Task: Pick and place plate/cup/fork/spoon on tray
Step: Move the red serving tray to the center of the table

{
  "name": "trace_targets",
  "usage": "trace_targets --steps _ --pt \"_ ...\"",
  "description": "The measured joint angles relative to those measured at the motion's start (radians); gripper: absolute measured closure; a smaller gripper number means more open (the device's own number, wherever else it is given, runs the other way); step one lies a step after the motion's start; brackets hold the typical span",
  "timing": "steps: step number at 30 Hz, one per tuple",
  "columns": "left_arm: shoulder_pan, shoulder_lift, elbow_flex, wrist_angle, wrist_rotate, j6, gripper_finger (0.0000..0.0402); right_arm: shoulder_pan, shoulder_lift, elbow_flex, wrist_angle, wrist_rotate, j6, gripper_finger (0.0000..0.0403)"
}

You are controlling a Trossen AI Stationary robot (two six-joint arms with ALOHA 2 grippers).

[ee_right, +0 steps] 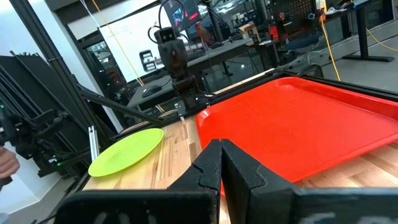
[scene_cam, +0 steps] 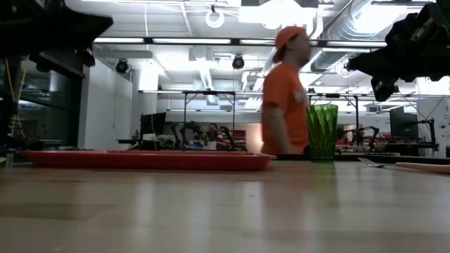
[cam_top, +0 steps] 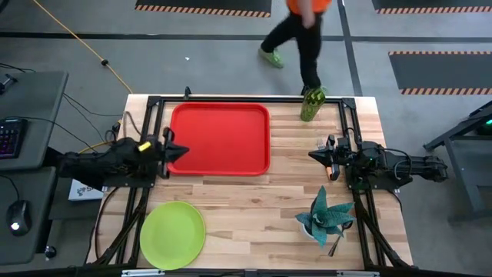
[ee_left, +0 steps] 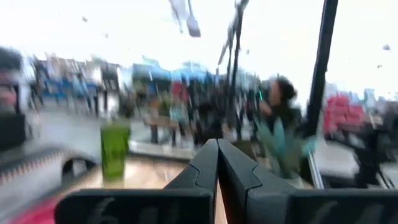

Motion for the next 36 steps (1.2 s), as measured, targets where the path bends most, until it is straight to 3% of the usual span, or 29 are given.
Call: trace_targets --steps 4,8,13,18,23,27,29,36 --pt "0.004 0.108 0.050 0.026 -0.082 0.018 0.0386 0.000 0.000 0.000 0.000 0.000 0.000 0.0402" --pt "0.037 0.335 0.224 -0.056 -0.141 0.035 0.0344 0.000 0.000 0.000 0.000 0.000 0.000 0.0402" --pt "0.115 0.697 0.483 -0.261 -0.139 0.039 0.0287 0.000 0.000 0.000 0.000 0.000 0.000 0.0402" --pt "0.168 1.038 0.613 -0.264 -0.048 0.041 0.0263 0.000 0.000 0.000 0.000 0.000 0.000 0.0402" --pt "0.174 1.318 0.674 -0.131 0.025 0.032 0.0293 0.000 0.000 0.000 0.000 0.000 0.000 0.0402" --pt "0.160 1.508 0.776 -0.133 0.027 0.036 0.0365 0.000 0.000 0.000 0.000 0.000 0.000 0.0402" --pt "0.150 1.596 0.852 -0.199 0.018 0.042 0.0392 0.000 0.000 0.000 0.000 0.000 0.000 0.0402" --pt "0.115 1.853 1.213 -0.601 -0.068 0.157 0.0400 0.000 0.000 0.000 0.000 0.000 0.000 0.0402"
